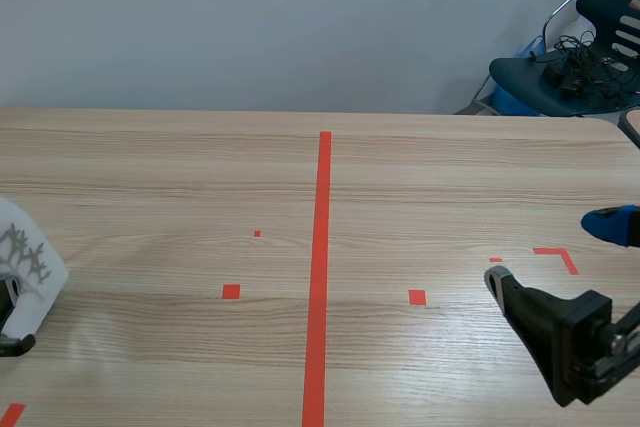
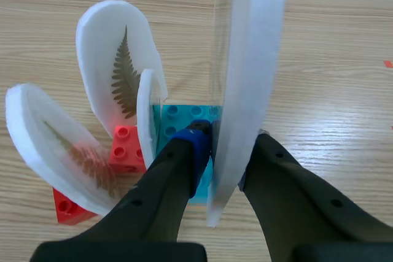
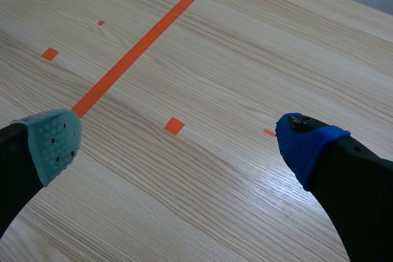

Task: Do the leaf sorting experiment

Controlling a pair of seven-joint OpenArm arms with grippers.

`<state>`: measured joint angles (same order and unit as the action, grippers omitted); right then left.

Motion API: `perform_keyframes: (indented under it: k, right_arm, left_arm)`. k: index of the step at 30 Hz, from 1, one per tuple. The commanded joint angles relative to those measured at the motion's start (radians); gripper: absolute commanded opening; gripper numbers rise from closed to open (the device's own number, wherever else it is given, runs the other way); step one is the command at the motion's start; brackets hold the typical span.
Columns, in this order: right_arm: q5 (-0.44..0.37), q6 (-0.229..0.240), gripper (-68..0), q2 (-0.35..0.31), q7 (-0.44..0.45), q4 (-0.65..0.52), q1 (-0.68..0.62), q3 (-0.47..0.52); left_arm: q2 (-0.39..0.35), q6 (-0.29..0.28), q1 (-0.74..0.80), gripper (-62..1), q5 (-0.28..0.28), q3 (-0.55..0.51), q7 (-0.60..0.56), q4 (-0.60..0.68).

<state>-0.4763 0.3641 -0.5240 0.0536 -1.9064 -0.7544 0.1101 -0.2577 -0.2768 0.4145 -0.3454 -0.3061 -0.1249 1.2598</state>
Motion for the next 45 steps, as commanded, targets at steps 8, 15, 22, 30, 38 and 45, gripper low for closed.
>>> perform_keyframes:
  k: [8,15,22,30,38,45]
  right_arm:
    - [-0.007,0.004,0.4,-0.010,0.008,-0.018,0.004,0.008]
    - [-0.007,0.004,0.4,-0.010,0.008,-0.018,0.004,0.008]
    - [-0.007,0.004,0.4,-0.011,0.003,-0.018,0.005,0.008]
    - [-0.007,0.004,0.4,-0.010,0.001,-0.018,0.007,0.008]
    - [-0.007,0.003,0.4,-0.010,0.001,-0.018,0.007,0.009]
    - [-0.007,0.003,0.4,-0.010,0.000,-0.018,0.007,0.009]
  left_arm:
    - [-0.011,0.002,-0.005,-33.2,-0.010,0.002,-0.016,0.014]
    - [-0.035,-0.007,-0.004,-20.6,-0.011,0.000,-0.015,0.031]
    - [-0.099,-0.146,0.089,-4.1,-0.169,-0.109,0.094,0.249]
    - [-0.106,-0.419,0.182,1.4,-0.351,-0.286,0.217,0.569]
    - [-0.105,-0.419,0.234,1.4,-0.358,-0.216,0.274,0.689]
    - [-0.083,-0.419,0.239,1.4,-0.347,-0.096,0.306,0.688]
